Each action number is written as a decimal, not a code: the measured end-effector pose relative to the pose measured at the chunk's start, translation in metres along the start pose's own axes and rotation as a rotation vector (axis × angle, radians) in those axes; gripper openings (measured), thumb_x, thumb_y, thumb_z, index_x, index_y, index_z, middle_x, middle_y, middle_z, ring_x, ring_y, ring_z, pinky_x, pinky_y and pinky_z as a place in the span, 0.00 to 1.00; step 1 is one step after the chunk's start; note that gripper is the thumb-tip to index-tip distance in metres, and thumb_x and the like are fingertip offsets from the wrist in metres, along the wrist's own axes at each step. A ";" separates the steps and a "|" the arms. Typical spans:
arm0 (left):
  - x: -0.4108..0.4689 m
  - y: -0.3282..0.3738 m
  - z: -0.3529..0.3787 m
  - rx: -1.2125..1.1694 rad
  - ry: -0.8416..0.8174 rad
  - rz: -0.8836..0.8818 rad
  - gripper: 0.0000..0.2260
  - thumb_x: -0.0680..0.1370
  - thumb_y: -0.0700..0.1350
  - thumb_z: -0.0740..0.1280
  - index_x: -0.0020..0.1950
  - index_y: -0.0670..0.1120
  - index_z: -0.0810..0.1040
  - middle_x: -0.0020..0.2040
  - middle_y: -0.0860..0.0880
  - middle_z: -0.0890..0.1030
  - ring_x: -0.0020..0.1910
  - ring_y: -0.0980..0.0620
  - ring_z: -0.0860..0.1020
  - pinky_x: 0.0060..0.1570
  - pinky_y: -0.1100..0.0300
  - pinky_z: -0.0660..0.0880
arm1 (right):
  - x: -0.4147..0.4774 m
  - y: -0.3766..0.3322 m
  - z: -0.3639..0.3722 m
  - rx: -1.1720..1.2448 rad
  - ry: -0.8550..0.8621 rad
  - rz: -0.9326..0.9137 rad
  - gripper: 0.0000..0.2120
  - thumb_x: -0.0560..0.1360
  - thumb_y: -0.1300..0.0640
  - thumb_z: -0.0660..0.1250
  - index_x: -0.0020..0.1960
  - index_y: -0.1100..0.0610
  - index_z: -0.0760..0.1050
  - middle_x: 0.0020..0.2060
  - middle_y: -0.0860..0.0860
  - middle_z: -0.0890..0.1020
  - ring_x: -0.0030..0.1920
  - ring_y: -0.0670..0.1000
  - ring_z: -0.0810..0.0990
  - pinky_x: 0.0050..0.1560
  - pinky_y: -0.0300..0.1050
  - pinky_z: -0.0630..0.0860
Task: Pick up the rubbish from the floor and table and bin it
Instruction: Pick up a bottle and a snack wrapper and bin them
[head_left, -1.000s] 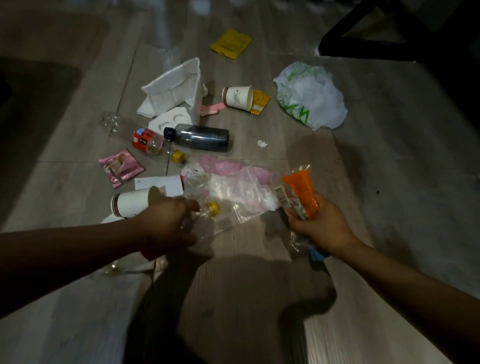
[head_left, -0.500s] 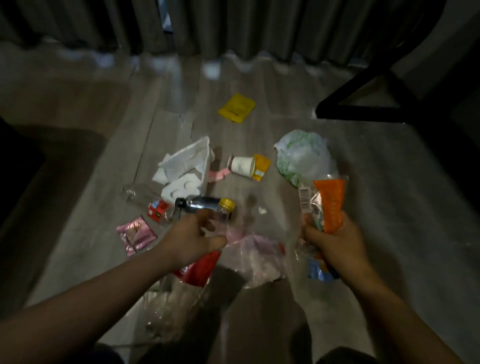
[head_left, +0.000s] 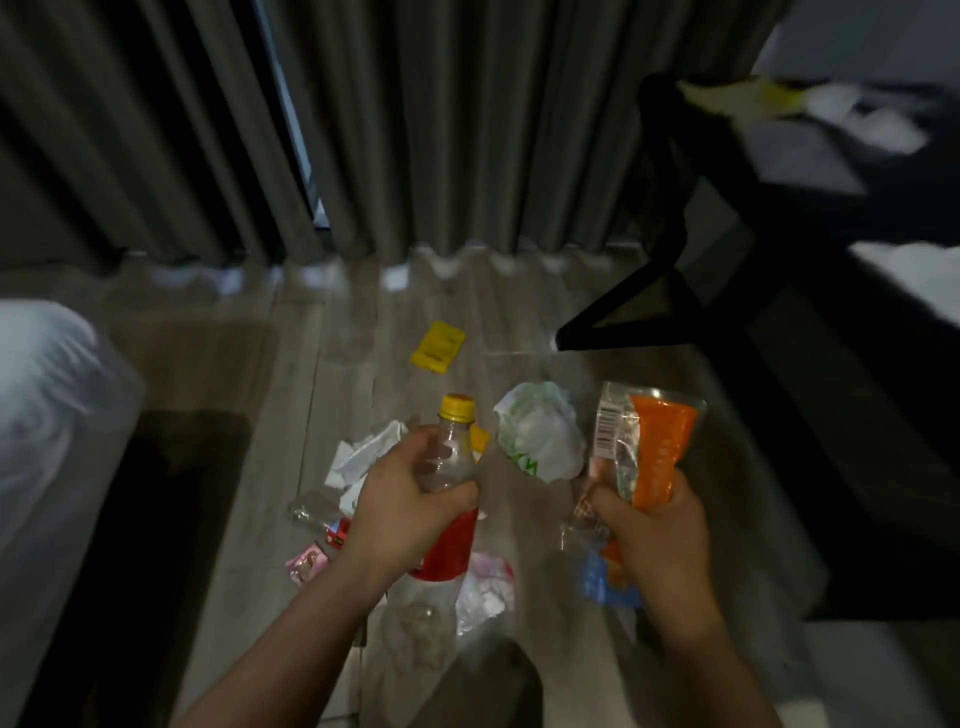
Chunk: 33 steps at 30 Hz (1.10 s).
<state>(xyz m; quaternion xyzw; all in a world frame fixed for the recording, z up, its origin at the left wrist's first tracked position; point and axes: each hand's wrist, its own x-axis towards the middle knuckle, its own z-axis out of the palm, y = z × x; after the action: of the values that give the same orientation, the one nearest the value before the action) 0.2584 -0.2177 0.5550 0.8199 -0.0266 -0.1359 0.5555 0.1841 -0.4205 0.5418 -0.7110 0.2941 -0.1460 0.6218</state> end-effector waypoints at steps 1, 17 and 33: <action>-0.009 0.029 -0.008 -0.033 0.016 -0.008 0.16 0.67 0.43 0.75 0.50 0.55 0.76 0.46 0.57 0.82 0.46 0.60 0.80 0.43 0.72 0.74 | -0.008 -0.027 -0.011 -0.012 0.016 -0.006 0.11 0.68 0.61 0.74 0.45 0.50 0.76 0.36 0.47 0.84 0.37 0.45 0.84 0.32 0.34 0.74; -0.141 0.379 -0.065 -0.256 0.058 0.077 0.23 0.59 0.50 0.73 0.53 0.51 0.78 0.48 0.52 0.84 0.48 0.52 0.82 0.53 0.50 0.78 | -0.127 -0.371 -0.182 -0.011 0.270 -0.201 0.10 0.67 0.62 0.75 0.44 0.52 0.76 0.33 0.48 0.83 0.31 0.39 0.81 0.27 0.26 0.71; -0.255 0.449 -0.026 -0.224 -0.616 0.492 0.17 0.68 0.44 0.75 0.53 0.56 0.77 0.49 0.57 0.81 0.48 0.59 0.79 0.43 0.61 0.74 | -0.352 -0.385 -0.243 0.012 0.959 -0.169 0.11 0.67 0.64 0.75 0.42 0.52 0.77 0.31 0.41 0.83 0.28 0.39 0.80 0.27 0.29 0.71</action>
<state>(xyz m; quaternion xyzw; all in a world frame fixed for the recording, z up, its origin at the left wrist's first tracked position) 0.0680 -0.3155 1.0261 0.6447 -0.3719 -0.2401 0.6232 -0.1405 -0.3824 1.0155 -0.5814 0.4877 -0.5090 0.4062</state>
